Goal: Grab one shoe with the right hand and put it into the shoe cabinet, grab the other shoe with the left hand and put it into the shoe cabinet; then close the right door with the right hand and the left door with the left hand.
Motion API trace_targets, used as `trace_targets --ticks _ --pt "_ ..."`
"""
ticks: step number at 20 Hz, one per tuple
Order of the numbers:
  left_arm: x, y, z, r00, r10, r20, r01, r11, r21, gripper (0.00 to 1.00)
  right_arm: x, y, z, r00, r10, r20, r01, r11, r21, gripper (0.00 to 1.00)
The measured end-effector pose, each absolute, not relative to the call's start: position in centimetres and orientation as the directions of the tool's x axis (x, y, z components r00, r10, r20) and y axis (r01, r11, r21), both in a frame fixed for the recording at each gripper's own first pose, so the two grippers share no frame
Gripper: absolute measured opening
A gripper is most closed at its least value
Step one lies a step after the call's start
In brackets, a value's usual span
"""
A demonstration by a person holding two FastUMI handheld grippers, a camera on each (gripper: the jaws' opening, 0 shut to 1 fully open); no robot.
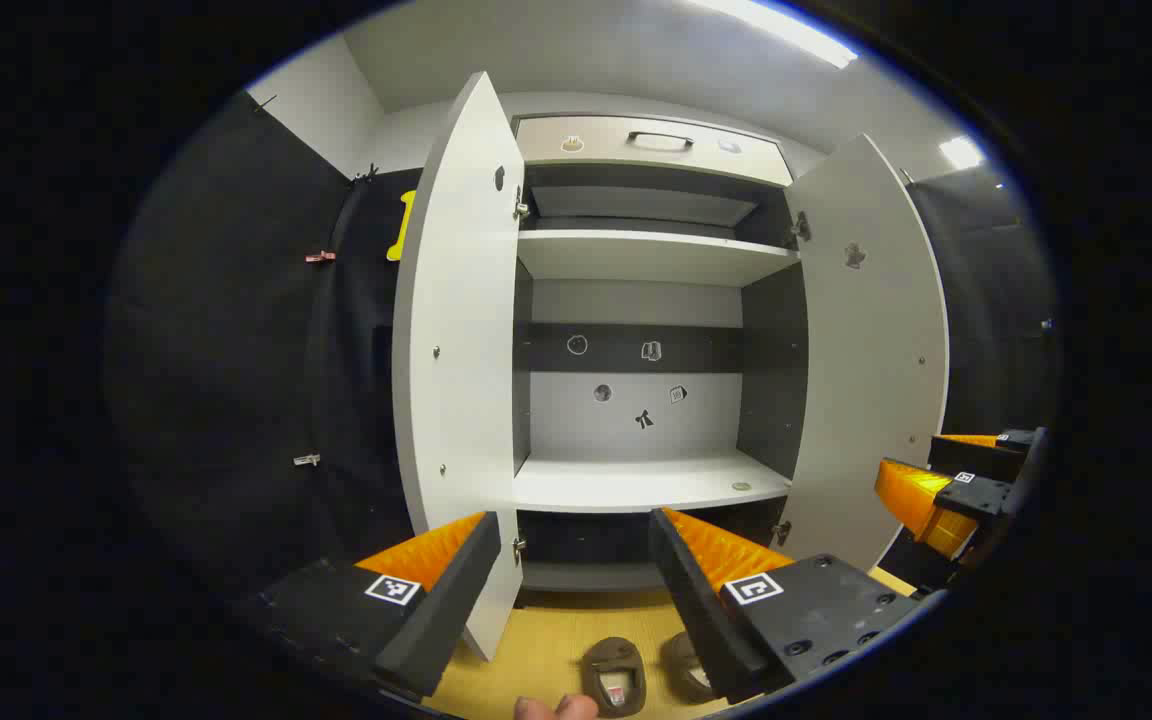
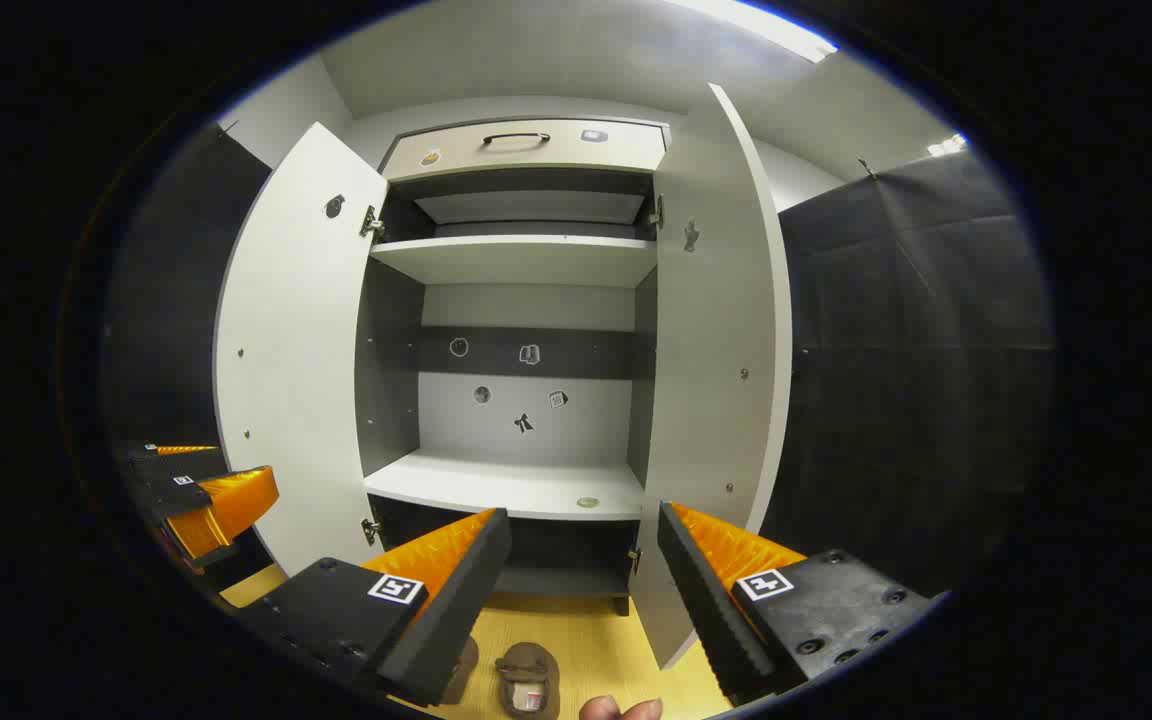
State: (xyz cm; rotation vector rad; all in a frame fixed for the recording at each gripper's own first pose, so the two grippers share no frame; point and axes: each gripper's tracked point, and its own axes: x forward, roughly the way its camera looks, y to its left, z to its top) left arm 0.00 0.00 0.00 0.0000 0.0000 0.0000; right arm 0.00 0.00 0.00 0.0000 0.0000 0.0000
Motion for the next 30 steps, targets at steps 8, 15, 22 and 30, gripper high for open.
trace_targets --ticks 8,15,22,30 --pt "-0.5 0.7 0.1 1.000 0.008 0.016 -0.008 1.000 0.007 0.95 -0.2 0.8 0.4 1.000 0.017 0.014 -0.017 1.000 0.017 0.98" --pt "-0.3 0.5 0.0 1.000 -0.005 0.021 0.005 1.000 0.012 0.95 -0.3 1.0 0.5 1.000 0.012 0.019 -0.012 1.000 0.012 0.97" --pt "-0.4 1.0 0.2 0.999 -0.005 0.036 0.004 1.000 0.026 0.95 -0.1 1.3 -0.3 1.000 0.021 -0.008 -0.021 0.999 0.025 0.97" --pt "-0.8 2.6 -1.3 1.000 0.029 0.009 -0.030 0.999 0.045 0.95 0.0 3.8 -10.4 0.964 0.119 -0.236 -0.103 0.992 0.079 0.98"
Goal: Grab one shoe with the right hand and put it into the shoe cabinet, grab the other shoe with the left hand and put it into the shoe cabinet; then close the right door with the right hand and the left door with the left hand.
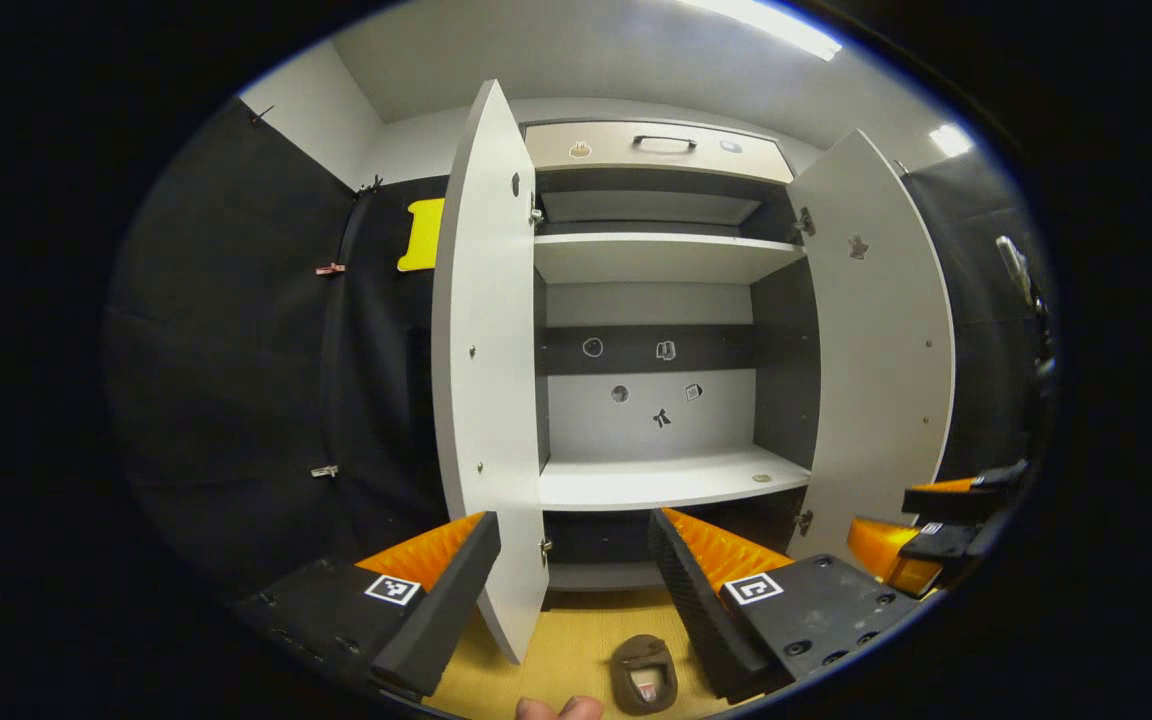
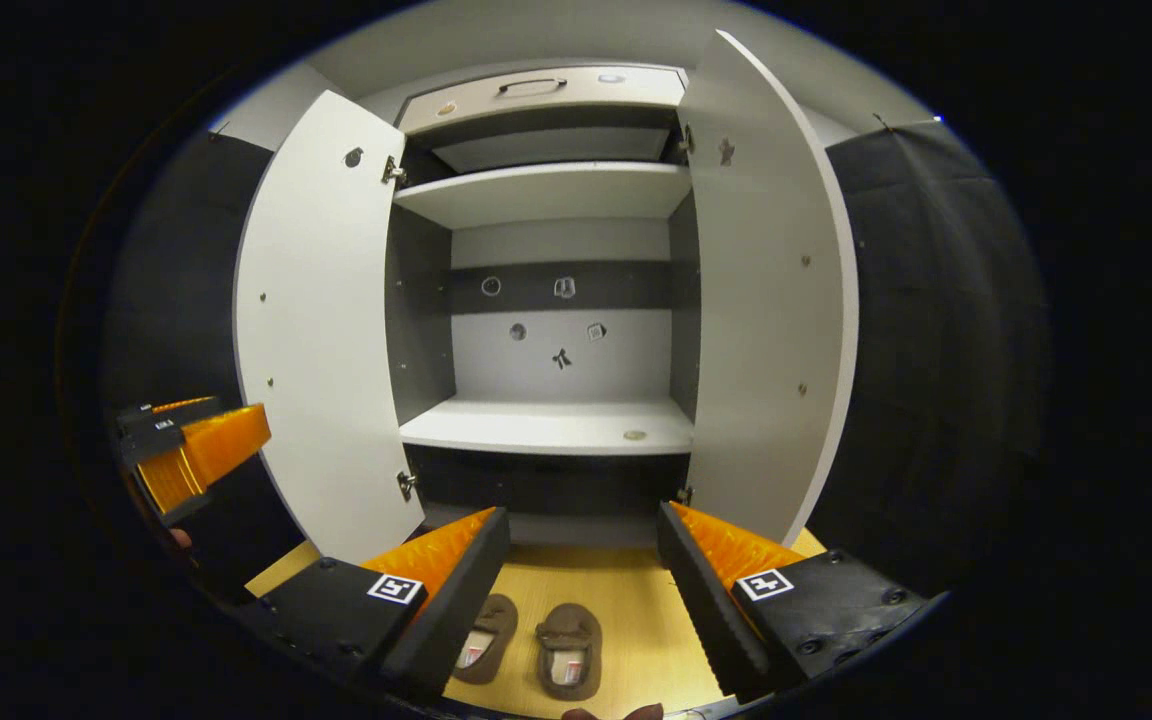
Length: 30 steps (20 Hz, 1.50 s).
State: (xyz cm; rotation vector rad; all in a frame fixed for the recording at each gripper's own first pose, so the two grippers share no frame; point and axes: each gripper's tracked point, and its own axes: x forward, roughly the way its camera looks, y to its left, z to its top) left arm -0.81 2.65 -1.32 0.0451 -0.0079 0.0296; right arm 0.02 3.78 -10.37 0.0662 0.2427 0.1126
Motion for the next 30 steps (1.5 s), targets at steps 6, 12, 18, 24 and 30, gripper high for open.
trace_targets --ticks 6,12,18,24,30 --pt "-0.8 3.5 -2.9 0.998 0.050 -0.024 -0.048 0.997 0.058 0.95 -1.1 5.7 -22.7 0.863 0.199 -0.464 -0.165 0.980 0.112 1.00" --pt "-0.7 4.1 -4.3 0.996 0.068 -0.062 -0.063 0.995 0.077 0.95 -1.6 7.7 -30.8 0.762 0.256 -0.595 -0.180 0.966 0.186 1.00" --pt "-0.5 5.3 -5.2 0.993 0.085 -0.083 -0.077 0.992 0.097 0.93 -1.2 9.4 -37.8 0.658 0.292 -0.694 -0.182 0.956 0.229 0.97" --pt "0.3 7.4 -6.1 0.986 0.117 -0.115 -0.103 0.987 0.120 0.92 0.7 9.6 -44.4 0.598 0.250 -0.761 -0.129 0.968 0.216 0.81" --pt "0.9 9.0 -6.8 0.981 0.139 -0.134 -0.118 0.981 0.154 0.92 5.0 9.8 -46.5 0.633 0.178 -0.753 -0.040 0.979 0.198 0.55"
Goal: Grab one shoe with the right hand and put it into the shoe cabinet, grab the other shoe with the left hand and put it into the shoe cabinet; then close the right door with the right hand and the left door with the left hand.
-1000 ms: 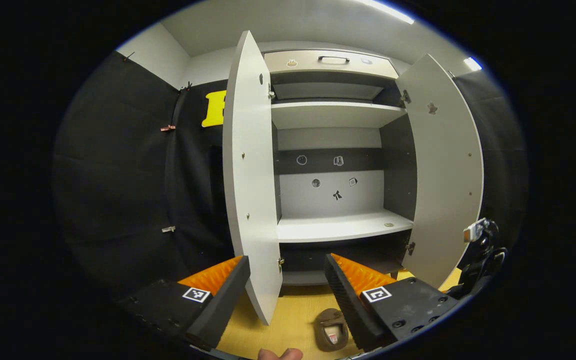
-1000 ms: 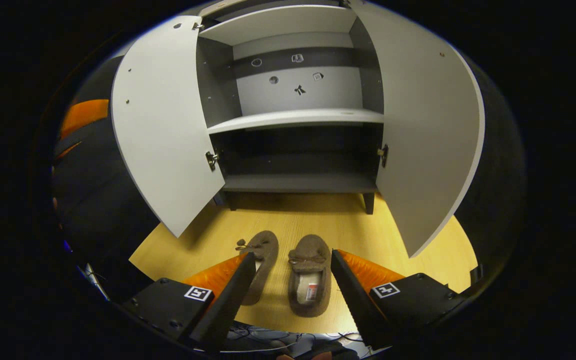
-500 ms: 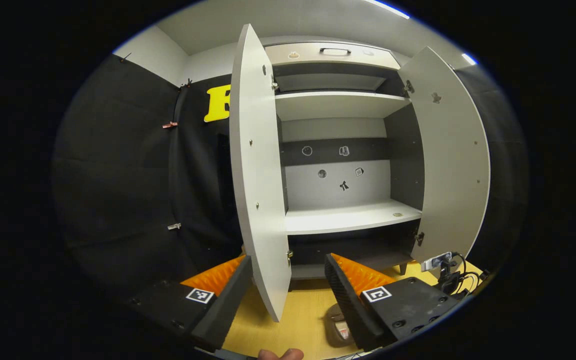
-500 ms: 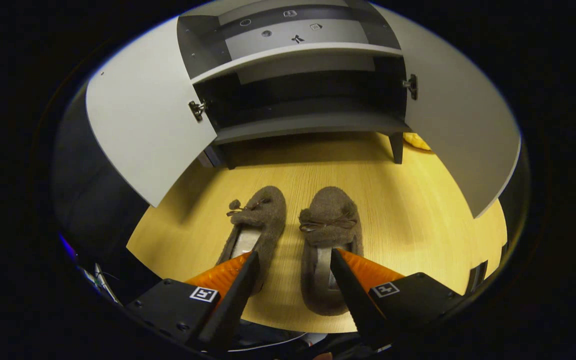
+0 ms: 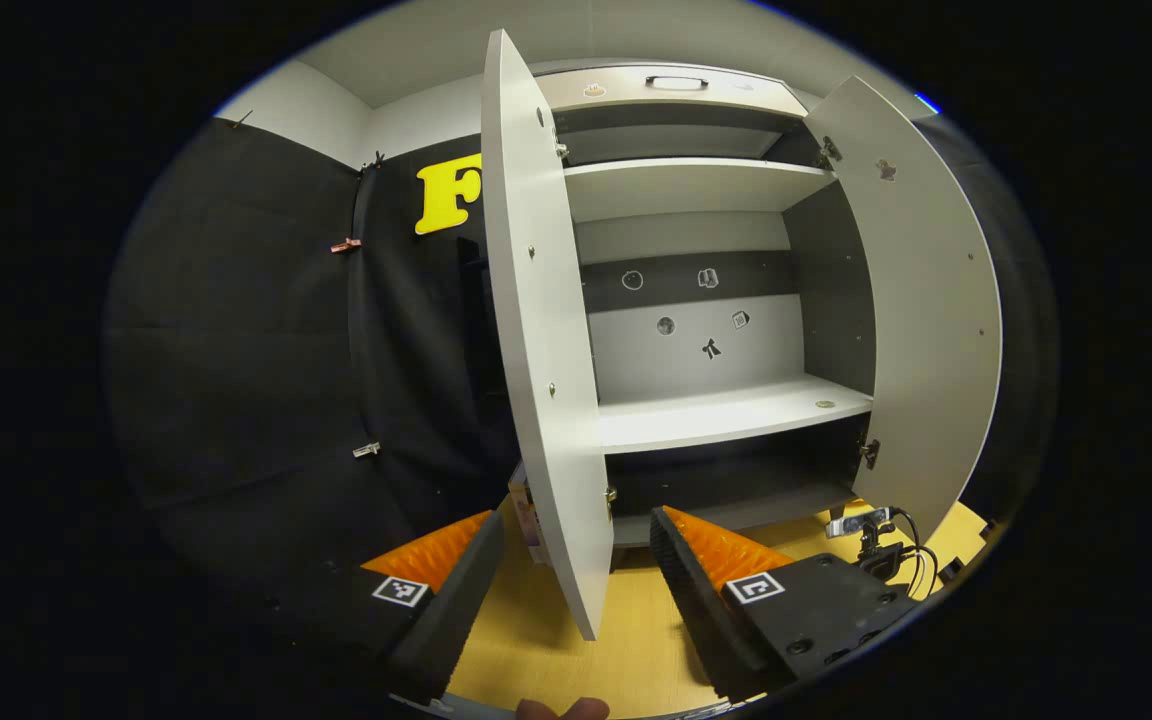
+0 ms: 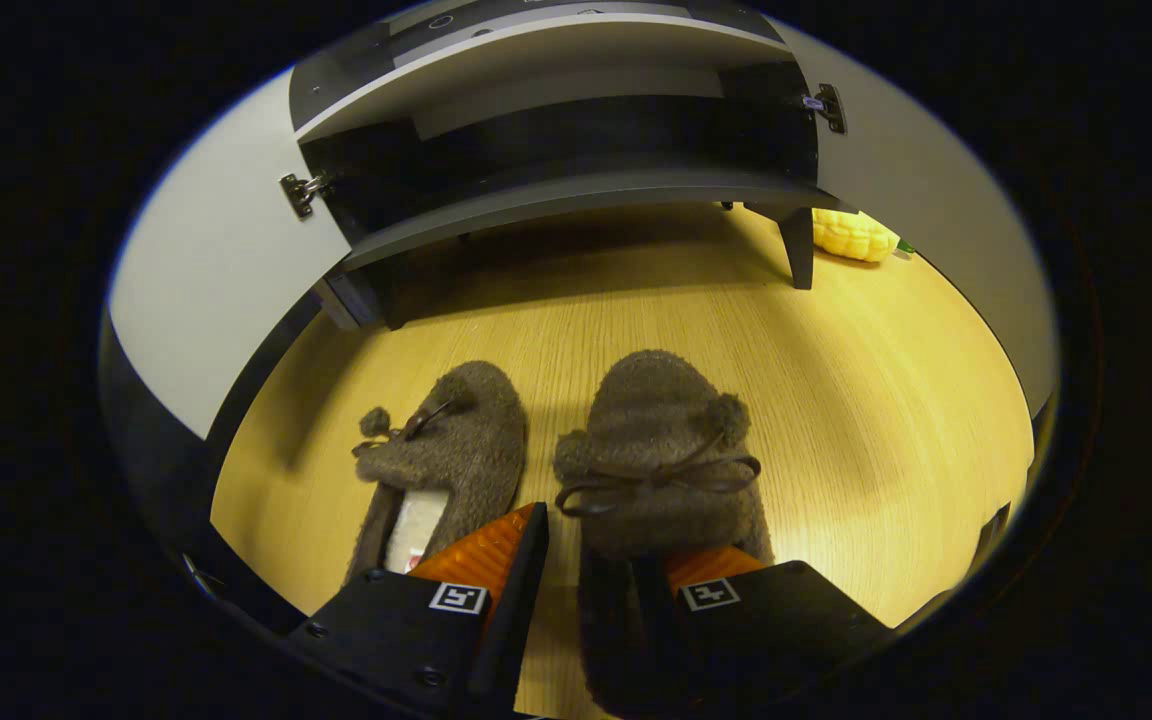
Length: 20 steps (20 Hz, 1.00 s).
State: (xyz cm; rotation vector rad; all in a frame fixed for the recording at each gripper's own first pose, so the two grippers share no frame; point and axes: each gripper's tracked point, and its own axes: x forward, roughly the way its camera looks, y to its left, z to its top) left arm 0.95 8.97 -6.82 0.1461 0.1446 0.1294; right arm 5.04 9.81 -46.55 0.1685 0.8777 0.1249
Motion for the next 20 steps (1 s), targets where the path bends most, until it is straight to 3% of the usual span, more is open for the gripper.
trace_targets --ticks 1,2,5,10,20 --pt "1.1 9.1 -7.0 0.980 0.141 -0.138 -0.119 0.981 0.155 0.92 5.8 9.4 -46.9 0.642 0.153 -0.751 -0.009 0.981 0.192 0.52" --pt "1.2 9.2 -7.1 0.980 0.143 -0.140 -0.121 0.980 0.155 0.92 6.2 9.4 -46.9 0.645 0.145 -0.750 0.014 0.980 0.201 0.37" --pt "1.7 9.5 -7.4 0.979 0.146 -0.144 -0.123 0.981 0.153 0.92 6.9 9.2 -46.6 0.670 0.142 -0.729 0.018 0.978 0.208 0.12" --pt "2.6 9.1 -7.6 0.981 0.134 -0.138 -0.114 0.983 0.142 0.92 6.2 7.9 -42.4 0.686 0.160 -0.710 -0.018 0.979 0.204 0.12" --pt "4.0 5.7 -7.7 0.993 0.053 -0.109 -0.038 0.990 0.135 0.92 8.7 6.5 -23.0 0.796 0.222 -0.564 -0.109 0.968 0.226 0.12"
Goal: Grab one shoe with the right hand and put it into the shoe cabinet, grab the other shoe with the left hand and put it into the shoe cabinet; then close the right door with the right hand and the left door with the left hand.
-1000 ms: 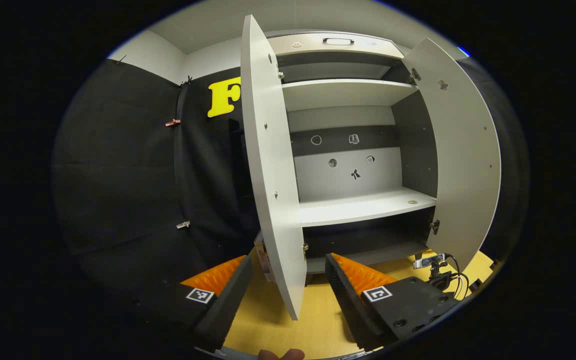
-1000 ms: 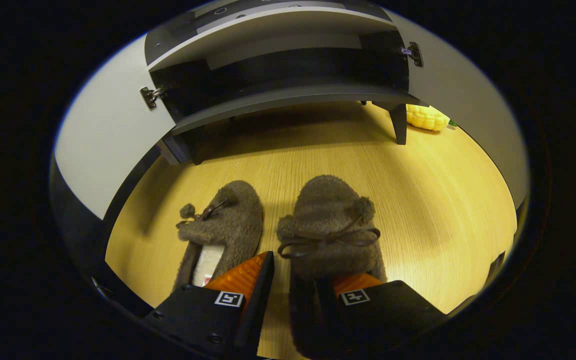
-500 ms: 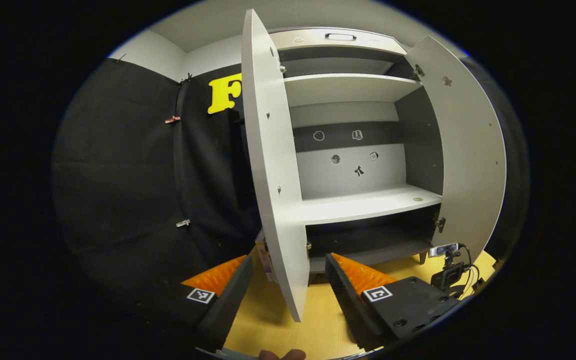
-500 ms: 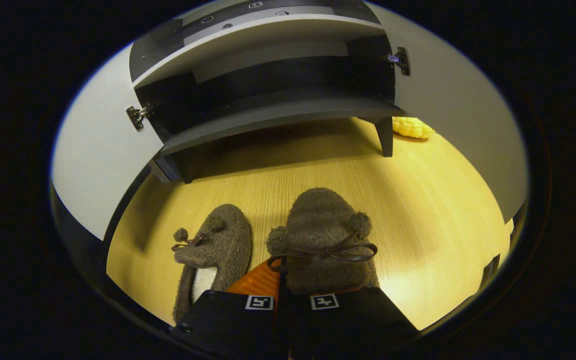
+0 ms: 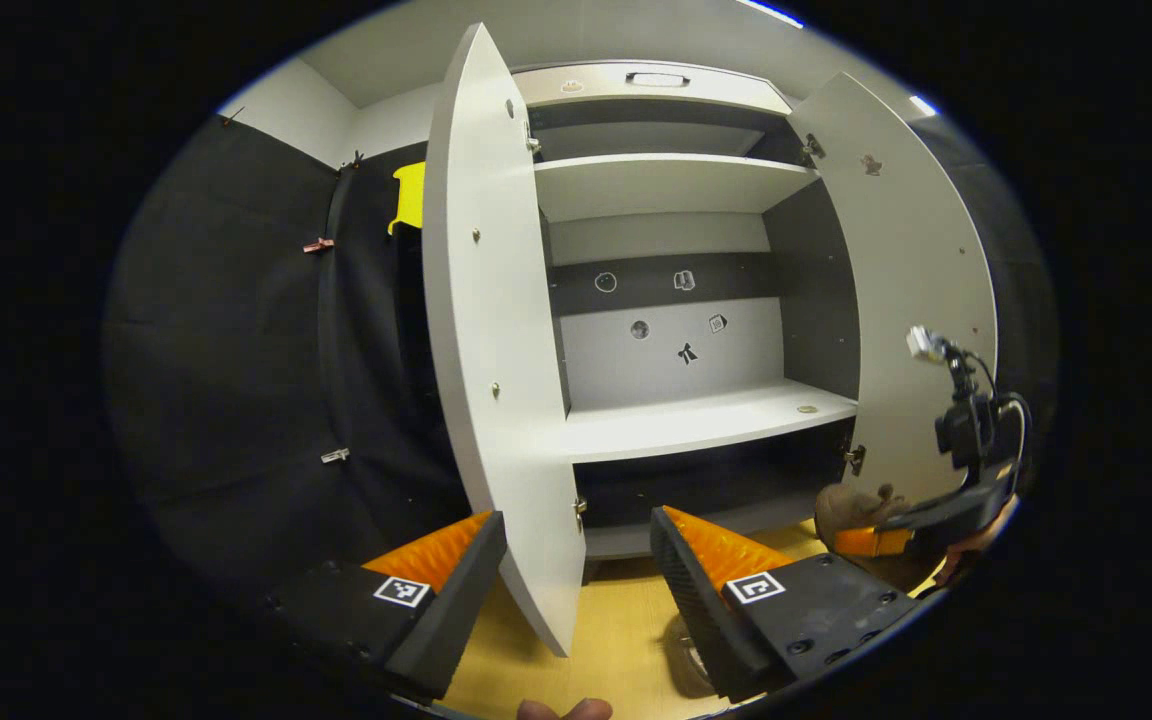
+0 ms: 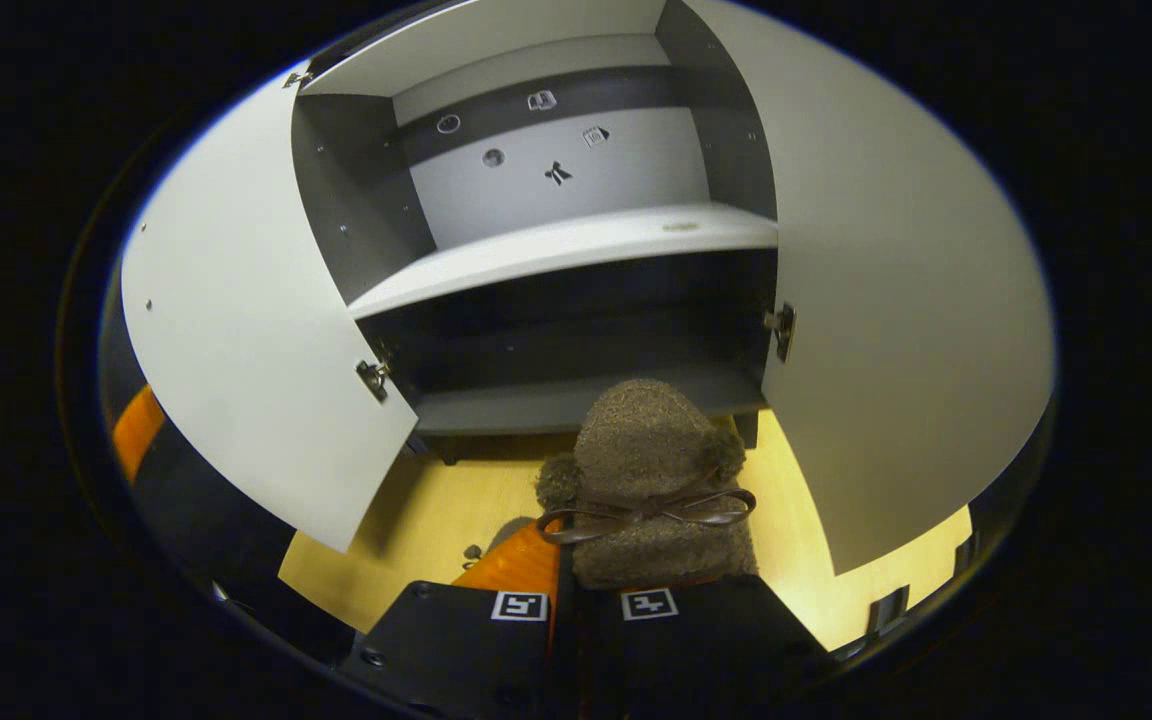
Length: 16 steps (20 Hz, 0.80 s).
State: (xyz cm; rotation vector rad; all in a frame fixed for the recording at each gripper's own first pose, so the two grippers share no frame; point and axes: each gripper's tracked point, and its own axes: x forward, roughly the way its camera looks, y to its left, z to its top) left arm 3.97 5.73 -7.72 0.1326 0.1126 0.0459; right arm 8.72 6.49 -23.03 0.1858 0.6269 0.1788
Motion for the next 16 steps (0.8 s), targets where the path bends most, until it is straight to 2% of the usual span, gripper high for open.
trace_targets --ticks 4,9,16 --pt "3.8 4.5 -7.9 0.994 0.031 -0.106 -0.018 0.992 0.124 0.92 10.3 7.0 -17.5 0.806 0.247 -0.538 -0.143 0.963 0.229 0.12" --pt "3.4 3.7 -8.4 0.994 0.020 -0.111 -0.007 0.994 0.113 0.92 15.5 7.4 -11.0 0.849 0.251 -0.464 -0.175 0.964 0.202 0.12" --pt "2.9 3.7 -9.1 0.991 0.029 -0.129 -0.016 0.995 0.099 0.92 24.4 8.7 -7.2 0.864 0.254 -0.435 -0.156 0.956 0.249 0.12"
